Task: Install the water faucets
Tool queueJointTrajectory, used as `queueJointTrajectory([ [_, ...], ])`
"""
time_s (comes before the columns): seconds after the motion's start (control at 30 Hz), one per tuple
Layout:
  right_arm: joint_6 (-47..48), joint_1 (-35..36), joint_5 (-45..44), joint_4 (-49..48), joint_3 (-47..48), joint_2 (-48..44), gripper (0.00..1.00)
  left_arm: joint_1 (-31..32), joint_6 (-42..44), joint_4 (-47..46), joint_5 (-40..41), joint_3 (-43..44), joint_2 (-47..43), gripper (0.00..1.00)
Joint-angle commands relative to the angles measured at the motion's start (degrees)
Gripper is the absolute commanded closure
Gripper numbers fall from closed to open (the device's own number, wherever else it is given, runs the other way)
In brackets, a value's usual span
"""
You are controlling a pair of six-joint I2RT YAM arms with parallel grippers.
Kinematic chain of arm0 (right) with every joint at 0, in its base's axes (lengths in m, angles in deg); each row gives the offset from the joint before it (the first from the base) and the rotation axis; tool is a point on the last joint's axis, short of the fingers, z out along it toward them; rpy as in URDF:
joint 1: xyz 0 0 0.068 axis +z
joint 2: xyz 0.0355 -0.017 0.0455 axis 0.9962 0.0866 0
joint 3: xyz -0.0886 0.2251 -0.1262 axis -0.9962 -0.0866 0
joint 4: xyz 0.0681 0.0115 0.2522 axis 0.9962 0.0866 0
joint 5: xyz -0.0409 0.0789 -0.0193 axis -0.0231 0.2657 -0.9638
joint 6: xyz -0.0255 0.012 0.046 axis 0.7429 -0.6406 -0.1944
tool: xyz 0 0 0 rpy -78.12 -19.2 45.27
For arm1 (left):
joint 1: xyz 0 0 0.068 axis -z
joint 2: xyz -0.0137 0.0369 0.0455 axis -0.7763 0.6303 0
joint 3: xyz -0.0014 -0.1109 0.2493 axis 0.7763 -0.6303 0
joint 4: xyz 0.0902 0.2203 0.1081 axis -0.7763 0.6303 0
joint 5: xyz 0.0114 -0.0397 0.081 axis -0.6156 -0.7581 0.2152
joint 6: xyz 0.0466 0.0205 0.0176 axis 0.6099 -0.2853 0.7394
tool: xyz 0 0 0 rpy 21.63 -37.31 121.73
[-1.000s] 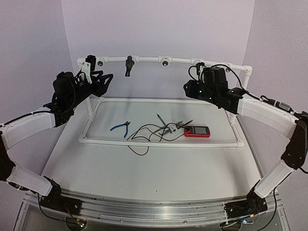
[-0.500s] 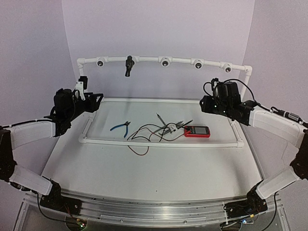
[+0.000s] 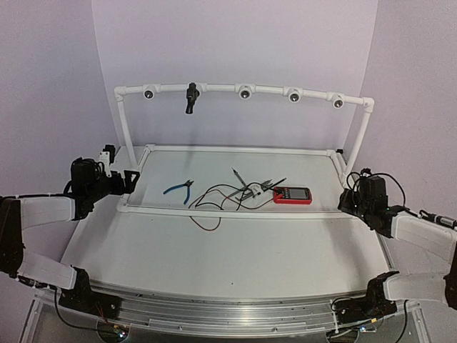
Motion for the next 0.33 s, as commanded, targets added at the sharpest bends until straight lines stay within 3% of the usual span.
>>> queueJointTrajectory([
  [0.0, -1.1, -0.8, -1.1, -7.5, -1.3, -1.3, 0.38, -0.7, -0.7, 6.6, 0.0, 1.5, -3.1, 0.01],
  [0.3, 1.6, -0.9, 3.7, -10.2, 0.3, 2.9, 0.36, -1.5, -2.0, 6.3, 1.4, 0.8, -3.3, 0.01],
])
